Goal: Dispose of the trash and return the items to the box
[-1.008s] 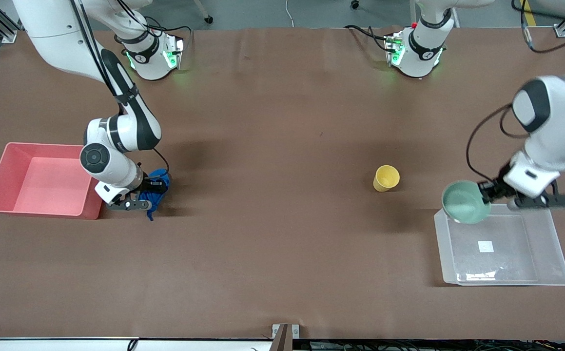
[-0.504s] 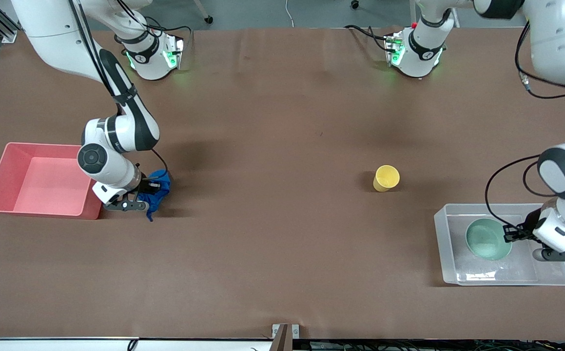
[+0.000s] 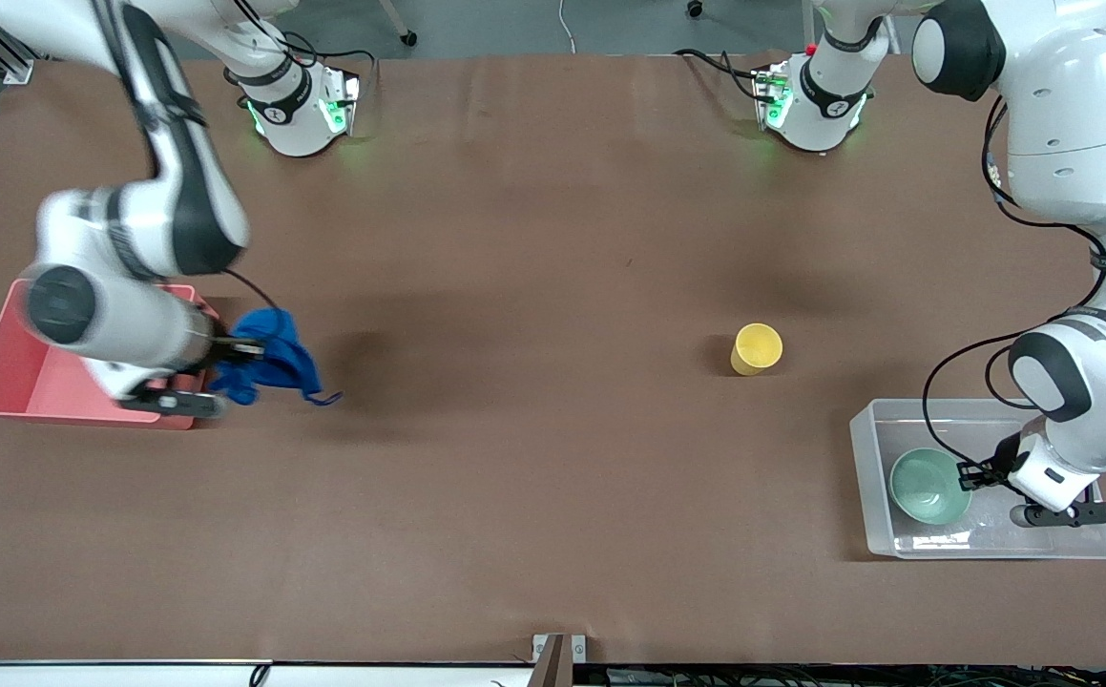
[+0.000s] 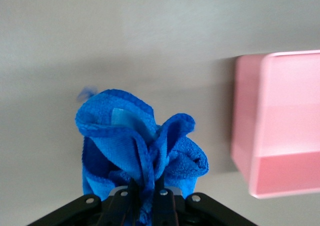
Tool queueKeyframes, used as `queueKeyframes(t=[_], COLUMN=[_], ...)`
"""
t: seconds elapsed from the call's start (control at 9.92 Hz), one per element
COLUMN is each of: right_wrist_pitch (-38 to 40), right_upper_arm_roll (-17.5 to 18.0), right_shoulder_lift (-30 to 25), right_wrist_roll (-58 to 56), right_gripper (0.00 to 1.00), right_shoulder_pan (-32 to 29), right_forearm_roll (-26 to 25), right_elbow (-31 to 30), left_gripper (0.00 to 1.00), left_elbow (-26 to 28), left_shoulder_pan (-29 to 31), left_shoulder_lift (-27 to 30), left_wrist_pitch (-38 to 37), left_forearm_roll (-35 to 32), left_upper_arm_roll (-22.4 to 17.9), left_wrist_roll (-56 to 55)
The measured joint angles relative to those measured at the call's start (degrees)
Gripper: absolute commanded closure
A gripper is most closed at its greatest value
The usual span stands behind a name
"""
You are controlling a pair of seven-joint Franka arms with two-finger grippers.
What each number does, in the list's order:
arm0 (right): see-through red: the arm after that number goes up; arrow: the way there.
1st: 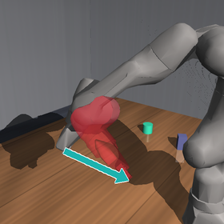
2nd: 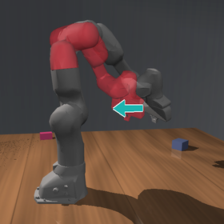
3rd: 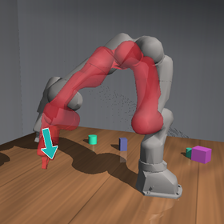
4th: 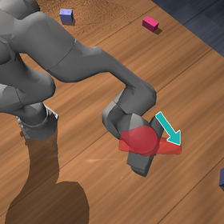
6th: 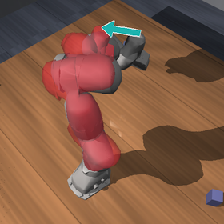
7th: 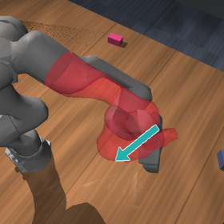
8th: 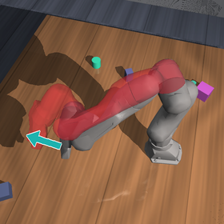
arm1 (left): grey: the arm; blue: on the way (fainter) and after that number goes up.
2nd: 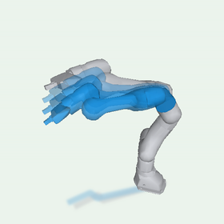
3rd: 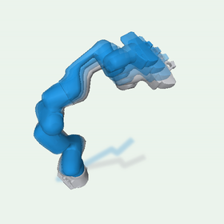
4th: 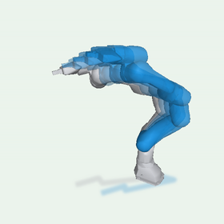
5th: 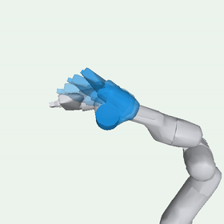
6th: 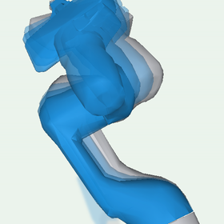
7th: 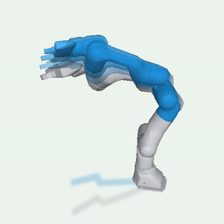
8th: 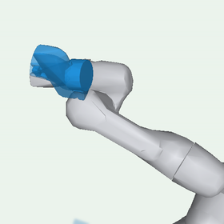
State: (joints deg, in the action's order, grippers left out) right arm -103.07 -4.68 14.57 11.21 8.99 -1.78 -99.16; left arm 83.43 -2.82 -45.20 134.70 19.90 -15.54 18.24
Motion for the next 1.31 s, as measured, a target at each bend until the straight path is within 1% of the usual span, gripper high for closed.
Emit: queueKeyframes(t=[0.1,0.2,0.3,0.4,0.5,0.61,0.71,0.81,0.91,1.01,1.11,1.31], right_wrist_pitch=[1.5,2.1,2.1,0.8,-2.9,-7.9,-13.9,-19.9,-24.9,-28.9,-31.5,-32.3], right_upper_arm_roll=[-0.3,-0.6,-0.8,-1.0,-1.0,-1.0,-0.8,-0.6,-0.5,-0.5,-0.5,-0.5], right_shoulder_lift=[-1.7,-2.5,-2.5,-2.2,-1.9,-1.5,-0.6,1.1,3.4,6.1,8.2,9.3], right_wrist_roll=[-4.9,-11.2,-16.6,-20.7,-23.3,-24.2,-24.2,-24.4,-25.1,-26.6,-28.3,-29.7], right_gripper=[0.99,0.98,0.98,0.97,0.96,0.94,0.92,0.84,0.72,0.23,0.00,0.00], right_shoulder_pan=[-3.9,-9.0,-14.1,-18.4,-21.4,-22.5,-22.6,-22.6,-22.8,-23.4,-24.4,-25.1], right_forearm_roll=[-1.6,-2.4,-2.7,-2.8,-2.8,-2.8,-2.8,-2.8,-2.9,-2.9,-2.9,-2.9], right_elbow=[0.6,0.6,0.4,-0.3,-2.5,-6.3,-10.9,-14.9,-17.0,-17.6,-17.6,-17.2], left_gripper=[0.06,0.04,0.02,0.00,0.00,0.00,0.00,0.00,0.00,0.00,0.00,0.00], left_elbow=[-0.6,-0.6,-0.6,-0.3,0.3,1.8,4.5,8.6,13.9,19.1,23.4,30.1], left_shoulder_pan=[0.1,0.1,0.0,-0.1,-0.1,-0.1,-0.1,-0.2,-0.1,-0.1,-0.1,-0.2], left_shoulder_lift=[1.3,4.4,8.7,13.5,18.4,23.3,27.9,32.4,36.9,40.8,43.7,46.1], left_wrist_pitch=[-0.5,-2.7,-7.1,-11.9,-15.9,-19.3,-21.1,-21.7,-21.8,-21.8,-21.5,-19.5], left_forearm_roll=[0.0,0.0,-0.3,-2.3,-5.1,-7.8,-10.0,-11.0,-11.2,-11.3,-11.3,-11.3], left_upper_arm_roll=[-0.2,-0.3,-0.3,0.1,1.2,3.1,5.2,7.2,9.0,10.9,12.8,16.7], left_wrist_roll=[0.0,0.0,0.0,-0.1,-1.0,-3.0,-5.0,-6.4,-7.4,-8.2,-9.4,-10.7])
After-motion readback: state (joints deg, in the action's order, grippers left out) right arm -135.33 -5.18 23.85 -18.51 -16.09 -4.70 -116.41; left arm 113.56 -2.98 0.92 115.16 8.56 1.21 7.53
